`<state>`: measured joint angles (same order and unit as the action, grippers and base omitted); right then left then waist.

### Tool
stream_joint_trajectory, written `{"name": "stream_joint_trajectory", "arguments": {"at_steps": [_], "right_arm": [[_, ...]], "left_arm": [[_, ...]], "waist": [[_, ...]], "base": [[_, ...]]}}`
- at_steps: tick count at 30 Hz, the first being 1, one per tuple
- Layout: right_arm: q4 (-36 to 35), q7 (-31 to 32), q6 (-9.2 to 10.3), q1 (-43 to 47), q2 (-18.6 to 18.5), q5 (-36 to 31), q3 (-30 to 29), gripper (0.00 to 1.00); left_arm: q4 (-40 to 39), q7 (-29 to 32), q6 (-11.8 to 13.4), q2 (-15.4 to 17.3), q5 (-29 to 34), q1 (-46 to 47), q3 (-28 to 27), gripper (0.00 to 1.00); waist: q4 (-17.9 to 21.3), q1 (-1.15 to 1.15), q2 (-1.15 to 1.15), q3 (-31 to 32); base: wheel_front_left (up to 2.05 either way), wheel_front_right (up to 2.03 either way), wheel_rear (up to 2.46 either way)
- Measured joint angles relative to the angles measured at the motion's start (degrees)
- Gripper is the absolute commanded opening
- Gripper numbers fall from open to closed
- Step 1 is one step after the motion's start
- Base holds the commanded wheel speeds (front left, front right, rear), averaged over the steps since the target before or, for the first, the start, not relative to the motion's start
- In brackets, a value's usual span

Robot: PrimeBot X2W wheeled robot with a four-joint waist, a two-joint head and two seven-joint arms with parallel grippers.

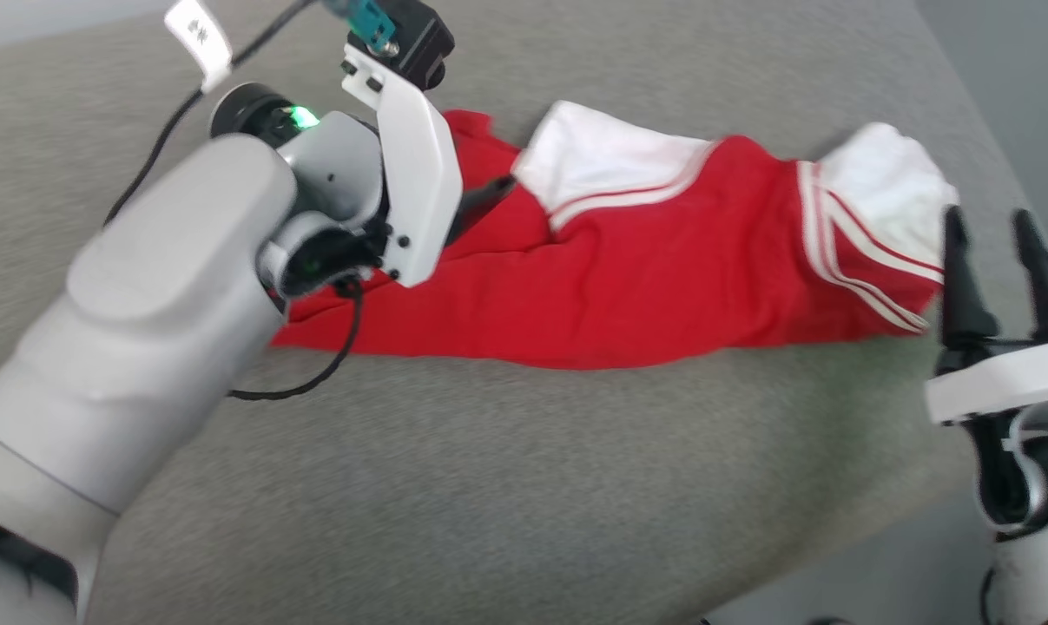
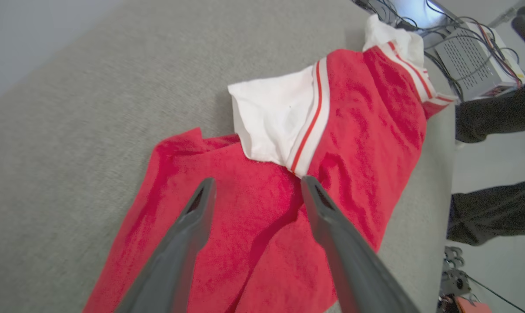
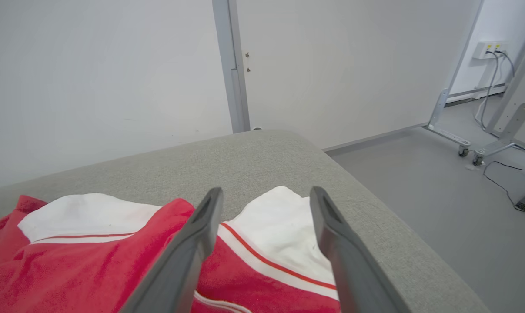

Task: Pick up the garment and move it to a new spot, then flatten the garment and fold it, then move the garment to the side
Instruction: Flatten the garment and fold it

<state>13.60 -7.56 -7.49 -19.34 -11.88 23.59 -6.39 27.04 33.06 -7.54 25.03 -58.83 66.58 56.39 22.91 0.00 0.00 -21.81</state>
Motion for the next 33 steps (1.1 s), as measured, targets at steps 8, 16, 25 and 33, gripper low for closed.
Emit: {"name": "stream_joint_trajectory", "arguments": {"at_steps": [8,16,25,33], "right_arm": [[-2.08,-1.54,0.00,-0.19,2.07,0.23,4.45,1.00],[-0.40,-2.58,-0.01,-1.10,2.30,1.59,5.77,1.00],[-0.25,-2.89,-0.01,-2.14,2.42,2.18,6.39,1.00],[-1.23,-2.52,-0.01,-1.76,0.97,2.19,4.47,1.00]], "left_arm": [[11.13,10.95,0.00,-2.61,-9.87,6.55,0.02,1.00],[16.82,13.89,0.00,-4.31,-13.15,8.26,0.70,1.00],[17.06,8.96,0.00,-5.33,-14.05,8.64,1.21,0.00],[7.89,5.44,0.00,-4.81,-17.53,8.60,1.94,0.00]], "waist": [[6.09,0.00,0.00,-3.06],[8.84,0.00,0.00,-5.45],[8.65,0.00,0.00,-6.30],[5.33,0.00,0.00,-5.06]], "base": [[0.00,0.00,0.00],[0.00,0.00,0.00],[0.00,0.00,0.00],[0.00,0.00,0.00]]}}
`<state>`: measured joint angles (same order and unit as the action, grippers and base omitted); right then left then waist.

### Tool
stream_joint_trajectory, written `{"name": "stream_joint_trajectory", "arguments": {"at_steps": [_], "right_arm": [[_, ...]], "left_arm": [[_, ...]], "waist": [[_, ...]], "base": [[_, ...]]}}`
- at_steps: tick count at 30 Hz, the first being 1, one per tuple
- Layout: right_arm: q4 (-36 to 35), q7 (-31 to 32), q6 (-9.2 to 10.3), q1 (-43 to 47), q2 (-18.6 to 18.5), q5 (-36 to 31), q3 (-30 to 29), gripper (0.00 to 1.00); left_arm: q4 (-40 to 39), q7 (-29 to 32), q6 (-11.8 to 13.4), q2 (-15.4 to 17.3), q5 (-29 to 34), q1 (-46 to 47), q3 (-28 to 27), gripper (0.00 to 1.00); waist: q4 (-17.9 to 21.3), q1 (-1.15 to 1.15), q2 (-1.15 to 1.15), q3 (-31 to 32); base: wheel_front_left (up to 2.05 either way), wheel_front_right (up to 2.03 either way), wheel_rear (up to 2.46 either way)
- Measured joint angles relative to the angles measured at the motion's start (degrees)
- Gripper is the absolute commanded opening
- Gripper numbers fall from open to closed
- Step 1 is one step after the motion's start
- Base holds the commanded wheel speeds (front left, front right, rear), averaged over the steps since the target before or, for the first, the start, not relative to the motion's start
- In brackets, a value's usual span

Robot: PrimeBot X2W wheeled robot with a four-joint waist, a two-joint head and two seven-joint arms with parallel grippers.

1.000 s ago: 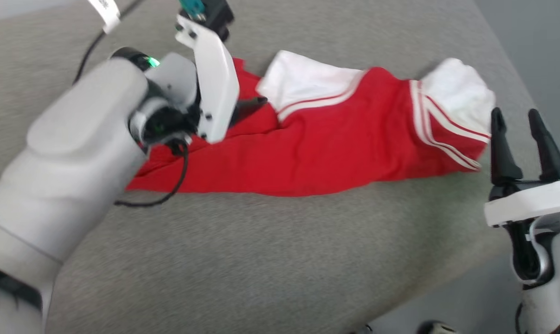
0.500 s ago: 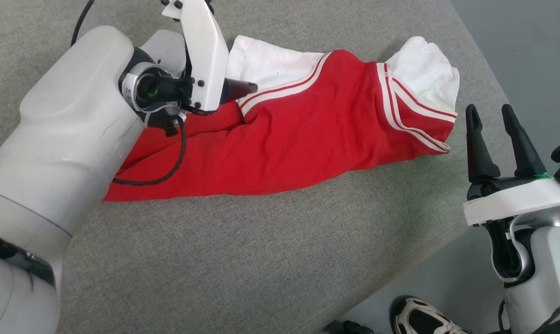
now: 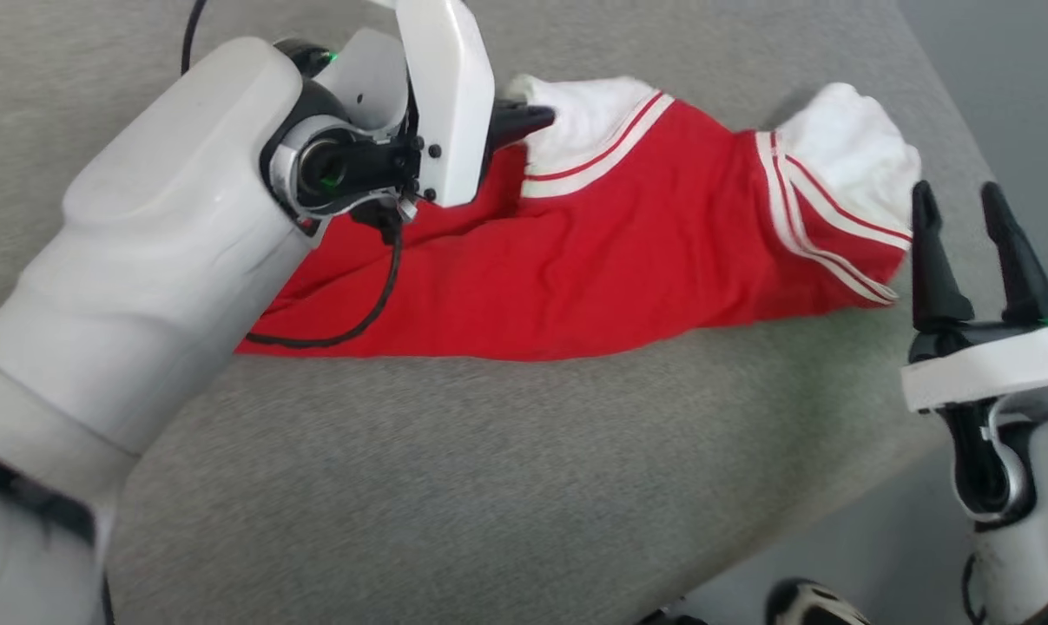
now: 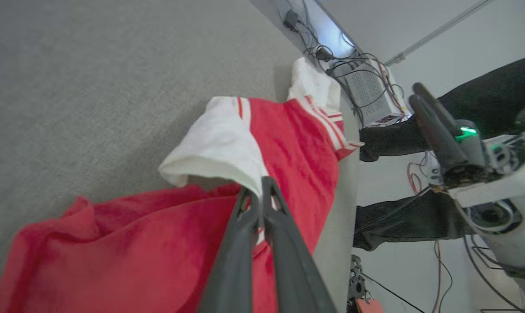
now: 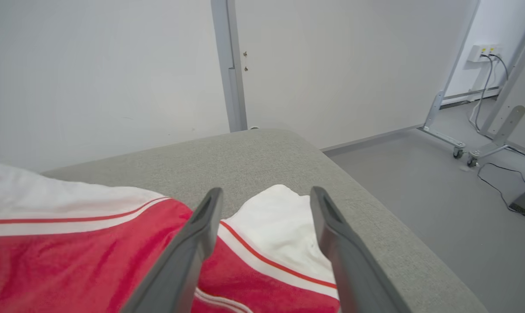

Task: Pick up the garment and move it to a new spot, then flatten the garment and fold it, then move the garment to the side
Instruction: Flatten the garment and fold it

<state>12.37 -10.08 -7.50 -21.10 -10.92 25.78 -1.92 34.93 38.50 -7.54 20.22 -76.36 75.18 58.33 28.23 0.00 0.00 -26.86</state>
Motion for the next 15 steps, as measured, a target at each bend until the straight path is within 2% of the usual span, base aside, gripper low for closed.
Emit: {"name": "stream_joint_trajectory", "arguments": {"at_steps": [4,9,15], "right_arm": [[-1.26,1.24,0.01,1.05,-1.04,-0.38,-1.55,1.00],[-4.36,4.12,0.01,2.47,-2.25,-1.24,-3.11,1.00],[-8.21,7.79,0.01,3.85,-3.02,-2.18,-4.13,1.00]], "left_arm": [[-10.04,-2.66,0.00,4.56,-3.00,-1.85,-0.36,0.00],[-21.06,-6.51,0.00,14.10,-5.11,-6.82,-1.41,0.00],[-25.81,-12.37,0.00,24.55,-6.33,-13.88,-3.25,0.00]], "waist": [[-3.34,0.00,0.00,1.76],[-8.66,0.00,0.00,4.25],[-15.49,0.00,0.00,7.14]], "base": [[0.00,0.00,0.00],[0.00,0.00,0.00],[0.00,0.00,0.00]]}}
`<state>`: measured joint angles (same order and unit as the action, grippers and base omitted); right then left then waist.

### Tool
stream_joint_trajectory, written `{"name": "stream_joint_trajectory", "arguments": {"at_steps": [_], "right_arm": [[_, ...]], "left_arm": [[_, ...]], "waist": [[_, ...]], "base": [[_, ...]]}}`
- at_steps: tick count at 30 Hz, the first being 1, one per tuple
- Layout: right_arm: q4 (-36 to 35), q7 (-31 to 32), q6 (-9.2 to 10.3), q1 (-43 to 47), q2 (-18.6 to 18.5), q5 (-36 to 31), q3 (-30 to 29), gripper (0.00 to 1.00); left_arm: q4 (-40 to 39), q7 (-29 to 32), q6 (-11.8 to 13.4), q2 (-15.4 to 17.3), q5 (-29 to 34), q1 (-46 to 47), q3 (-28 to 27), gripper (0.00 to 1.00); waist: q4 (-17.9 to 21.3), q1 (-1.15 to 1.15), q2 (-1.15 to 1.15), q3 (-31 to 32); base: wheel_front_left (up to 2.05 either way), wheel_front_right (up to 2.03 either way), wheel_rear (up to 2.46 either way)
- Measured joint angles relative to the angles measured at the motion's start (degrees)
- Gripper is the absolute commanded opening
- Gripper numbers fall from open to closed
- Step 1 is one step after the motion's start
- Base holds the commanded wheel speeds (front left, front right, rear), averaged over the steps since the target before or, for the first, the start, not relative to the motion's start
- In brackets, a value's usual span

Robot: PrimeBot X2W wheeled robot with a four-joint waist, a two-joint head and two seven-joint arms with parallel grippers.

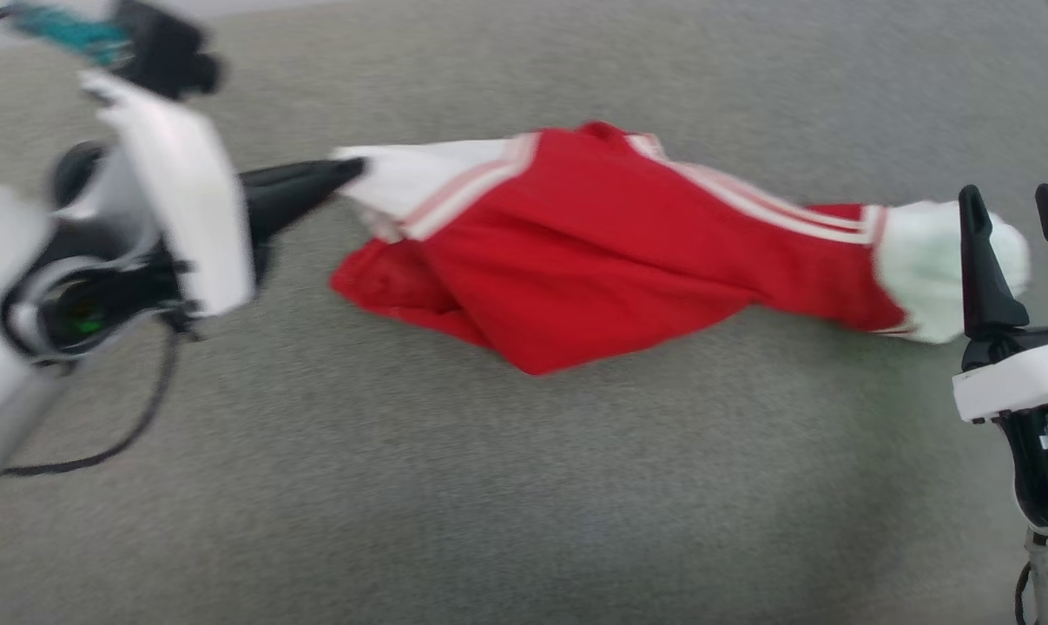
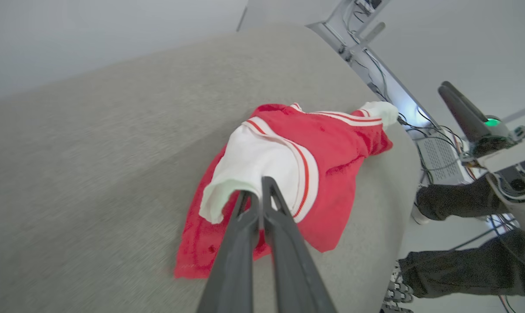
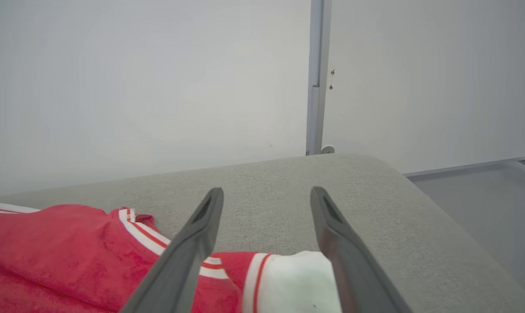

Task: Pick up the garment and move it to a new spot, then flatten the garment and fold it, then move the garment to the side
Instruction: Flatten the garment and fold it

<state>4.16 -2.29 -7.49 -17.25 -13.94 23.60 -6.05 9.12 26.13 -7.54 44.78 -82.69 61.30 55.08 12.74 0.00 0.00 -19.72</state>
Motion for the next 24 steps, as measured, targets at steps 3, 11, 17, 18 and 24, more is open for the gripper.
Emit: {"name": "stream_joint_trajectory", "arguments": {"at_steps": [3,11,17,18,24], "right_arm": [[-1.69,1.64,0.00,0.15,-0.03,-0.26,0.24,1.00],[-3.99,4.35,0.00,0.81,-0.18,-0.68,-0.19,1.00],[-5.53,6.01,0.00,1.30,-0.49,-0.66,-0.22,1.00],[-5.69,6.31,0.00,1.38,-0.58,-0.66,-0.42,1.00],[-6.58,7.17,0.00,1.63,-0.76,-0.66,-0.93,1.00]], "left_arm": [[1.46,-3.03,0.00,4.45,-0.60,-2.87,-1.65,0.00],[12.52,-11.23,1.19,9.49,-1.78,-9.08,-4.05,0.00],[27.40,-22.16,3.61,6.86,0.31,-10.77,-6.06,0.00],[29.27,-24.38,4.04,6.43,0.78,-10.72,-6.67,0.00],[39.24,-27.61,5.00,3.35,0.74,-11.26,-7.09,0.00]], "waist": [[-2.86,0.00,0.00,1.24],[-7.23,0.00,0.00,3.00],[-5.91,0.00,0.00,2.14],[-5.60,0.00,0.00,1.94],[-3.90,0.00,0.00,0.52]], "base": [[0.00,0.00,0.00],[0.00,0.00,0.00],[0.00,0.00,0.00],[0.00,0.00,0.00],[0.00,0.00,0.00]]}}
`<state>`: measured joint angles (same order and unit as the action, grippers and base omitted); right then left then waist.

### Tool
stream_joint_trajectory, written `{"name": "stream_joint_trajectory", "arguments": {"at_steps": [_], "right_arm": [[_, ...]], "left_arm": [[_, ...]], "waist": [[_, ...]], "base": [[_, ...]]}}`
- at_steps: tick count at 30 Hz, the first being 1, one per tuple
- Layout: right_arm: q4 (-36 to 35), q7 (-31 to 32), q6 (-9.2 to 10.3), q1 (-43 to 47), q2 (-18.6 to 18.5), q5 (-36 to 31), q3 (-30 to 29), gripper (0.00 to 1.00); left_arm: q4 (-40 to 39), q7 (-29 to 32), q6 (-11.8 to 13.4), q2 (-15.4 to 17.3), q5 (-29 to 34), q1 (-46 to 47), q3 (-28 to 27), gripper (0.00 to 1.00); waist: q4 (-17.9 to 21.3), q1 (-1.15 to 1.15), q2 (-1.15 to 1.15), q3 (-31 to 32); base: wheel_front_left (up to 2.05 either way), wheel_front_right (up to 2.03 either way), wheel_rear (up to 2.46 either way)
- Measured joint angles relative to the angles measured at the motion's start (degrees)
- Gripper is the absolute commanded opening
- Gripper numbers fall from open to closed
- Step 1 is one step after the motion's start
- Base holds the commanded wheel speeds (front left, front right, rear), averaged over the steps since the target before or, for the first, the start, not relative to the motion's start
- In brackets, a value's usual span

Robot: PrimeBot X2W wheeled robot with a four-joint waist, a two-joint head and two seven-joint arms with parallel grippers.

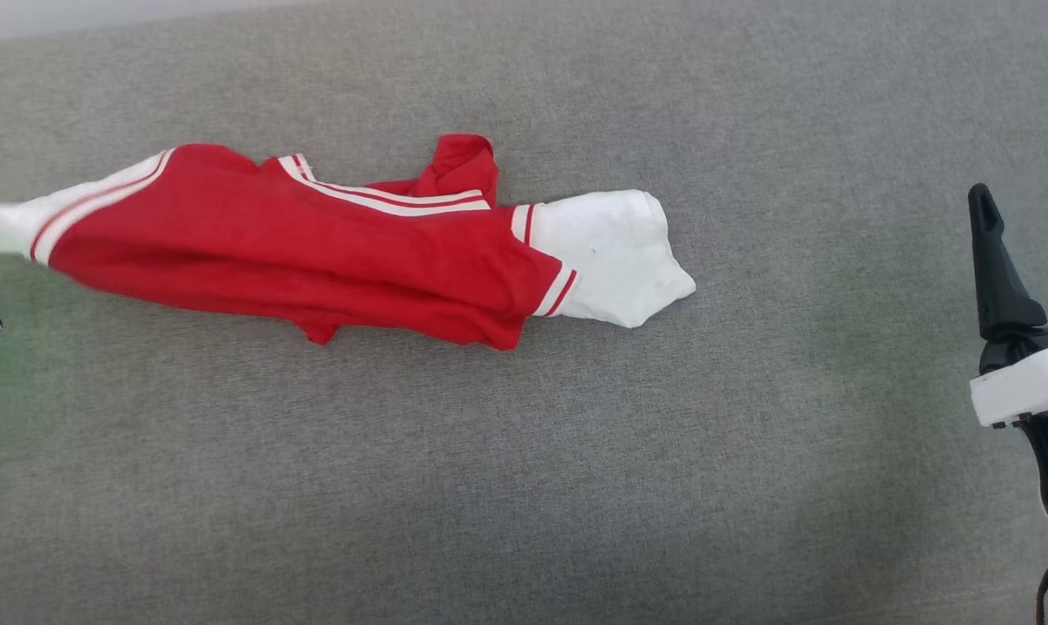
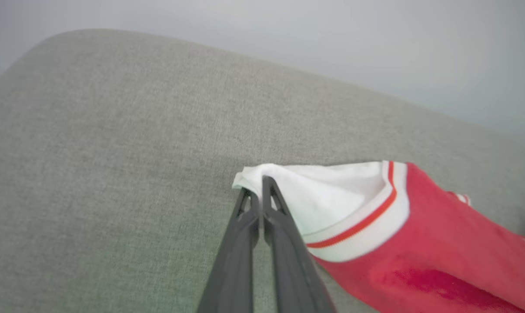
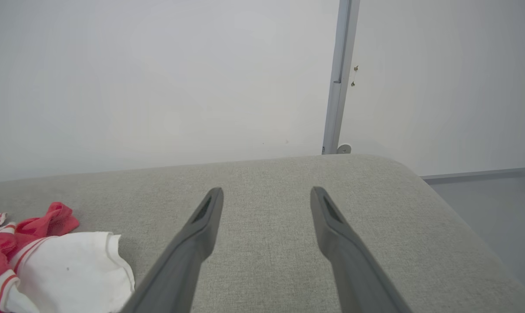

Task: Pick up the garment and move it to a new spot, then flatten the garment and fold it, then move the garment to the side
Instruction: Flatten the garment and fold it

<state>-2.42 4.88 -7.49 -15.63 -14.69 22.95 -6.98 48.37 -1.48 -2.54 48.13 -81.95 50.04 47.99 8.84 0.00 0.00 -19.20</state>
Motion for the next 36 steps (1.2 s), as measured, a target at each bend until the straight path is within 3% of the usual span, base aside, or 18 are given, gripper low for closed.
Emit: {"name": "stream_joint_trajectory", "arguments": {"at_steps": [4,6,7,8,9,10,11,19,24,26,29,32,36], "right_arm": [[-0.40,0.74,0.00,0.15,-0.16,-0.01,1.07,1.00],[-0.62,1.14,0.00,0.15,-0.49,-0.02,1.55,1.00],[-0.70,1.24,0.00,0.15,-0.69,-0.09,1.77,1.00],[-0.85,1.48,0.00,0.15,-0.90,-0.18,1.94,1.00],[-0.97,1.82,0.00,0.14,-1.15,-0.18,2.23,1.00],[-1.05,2.01,0.00,0.13,-1.45,-0.21,2.61,1.00],[-1.19,2.46,0.00,0.12,-1.79,-0.27,3.11,1.00],[-1.56,7.01,0.00,0.02,-7.26,-0.97,11.44,1.00],[-1.62,10.76,-0.01,0.08,-12.79,-0.51,18.49,1.00],[-2.12,12.57,0.00,0.16,-15.55,0.02,21.11,1.00],[-3.31,15.80,-0.01,0.12,-19.95,1.85,25.43,1.00],[-5.09,18.64,-0.02,-0.88,-24.29,4.17,30.32,1.00],[-5.42,21.51,-0.01,-3.74,-28.29,7.11,34.03,1.00]], "left_arm": [[4.21,-0.01,-1.02,-2.47,-0.67,-0.80,0.22,0.00],[6.03,-0.14,-1.57,-3.58,-0.59,-0.99,0.52,0.05],[6.83,-0.20,-1.78,-4.11,-0.37,-0.99,0.76,0.13],[7.60,-0.46,-2.04,-4.60,0.03,-0.98,1.08,0.25],[8.43,-0.63,-2.09,-5.03,0.46,-0.96,1.38,0.46],[9.04,-1.01,-2.27,-5.41,0.69,-0.88,1.55,0.90],[9.59,-1.18,-2.65,-5.81,0.76,-0.76,1.62,0.98],[9.29,-10.92,-4.48,-7.72,3.31,-1.28,1.71,1.00],[4.35,-13.40,-4.48,-10.36,6.54,-5.02,-1.90,1.00],[-0.07,-13.44,-3.01,-10.83,11.60,-5.85,-7.78,1.00],[-9.82,-13.50,1.67,-12.89,23.30,-11.68,-16.93,1.00],[-21.65,-13.48,5.67,-19.13,33.51,-21.66,-26.01,1.00],[-34.24,-13.48,8.15,-25.82,47.17,-32.16,-32.61,1.00]], "waist": [[0.51,0.00,0.00,-0.76],[0.35,0.00,0.00,-0.90],[0.18,0.00,0.00,-0.90],[-0.05,0.00,0.00,-0.86],[-0.35,0.00,0.00,-0.82],[-0.66,0.00,0.00,-0.75],[-1.01,0.00,0.00,-0.64],[-4.24,0.00,0.00,0.99],[-6.93,0.00,0.00,2.44],[-8.21,0.00,0.00,2.82],[-10.18,0.00,0.00,3.24],[-12.16,0.00,0.00,3.39],[-14.61,0.00,0.00,3.21]], "base": [[0.00,0.00,0.00],[0.00,0.00,0.00],[0.00,0.00,0.00],[0.00,0.00,0.00],[0.00,0.00,0.00],[0.00,0.00,0.00],[0.00,0.00,0.00],[0.00,0.00,0.00],[0.00,0.00,0.00],[0.00,0.00,0.00],[0.00,0.00,0.00],[0.00,0.00,0.00],[0.00,0.00,0.00]]}}
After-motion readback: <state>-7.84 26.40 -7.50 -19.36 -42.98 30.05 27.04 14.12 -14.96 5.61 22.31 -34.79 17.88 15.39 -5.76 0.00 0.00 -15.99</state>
